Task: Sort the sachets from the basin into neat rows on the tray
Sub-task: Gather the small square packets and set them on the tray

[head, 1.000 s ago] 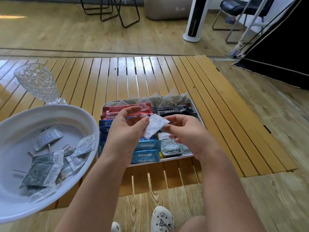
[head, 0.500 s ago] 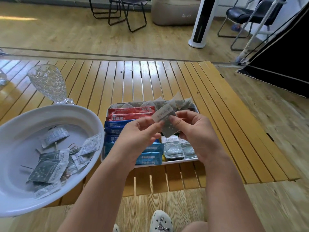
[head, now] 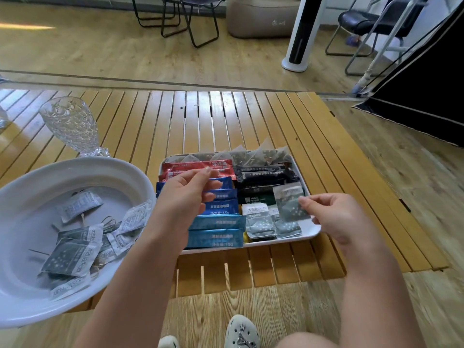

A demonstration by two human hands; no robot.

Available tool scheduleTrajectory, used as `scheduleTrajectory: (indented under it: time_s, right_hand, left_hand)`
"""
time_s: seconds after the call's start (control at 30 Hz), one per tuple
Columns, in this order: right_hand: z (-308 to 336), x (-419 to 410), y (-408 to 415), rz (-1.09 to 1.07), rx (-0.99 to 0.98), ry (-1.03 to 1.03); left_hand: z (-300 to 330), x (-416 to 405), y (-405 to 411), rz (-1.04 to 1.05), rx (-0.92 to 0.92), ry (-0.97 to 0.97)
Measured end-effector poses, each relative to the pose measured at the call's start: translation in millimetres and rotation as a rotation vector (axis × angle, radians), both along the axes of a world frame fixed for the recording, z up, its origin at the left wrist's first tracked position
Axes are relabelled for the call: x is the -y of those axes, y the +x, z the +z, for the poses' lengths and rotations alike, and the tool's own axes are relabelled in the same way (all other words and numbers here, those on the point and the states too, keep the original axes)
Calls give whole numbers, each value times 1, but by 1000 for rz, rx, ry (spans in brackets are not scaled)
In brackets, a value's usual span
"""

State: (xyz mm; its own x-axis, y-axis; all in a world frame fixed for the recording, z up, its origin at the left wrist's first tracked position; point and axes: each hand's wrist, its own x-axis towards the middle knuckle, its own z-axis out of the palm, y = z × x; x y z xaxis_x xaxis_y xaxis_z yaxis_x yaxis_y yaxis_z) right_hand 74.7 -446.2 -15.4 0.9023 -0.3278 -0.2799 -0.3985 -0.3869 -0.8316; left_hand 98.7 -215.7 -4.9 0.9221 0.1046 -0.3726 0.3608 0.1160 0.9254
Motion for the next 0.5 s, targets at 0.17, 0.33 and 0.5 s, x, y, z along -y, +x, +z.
scheduleTrajectory:
  time_s: [0.17, 0.33, 0.5]
  right_hand:
    - [-7, -5, 7, 38, -163, -219]
    - [-19, -10, 13, 62, -258, -355]
    - [-12, -20, 16, 0, -133, -501]
  left_hand:
    - [0, -7, 3, 70, -27, -17]
    - [2, -7, 2, 64, -25, -35]
    - [5, -14, 2, 82, 1, -55]
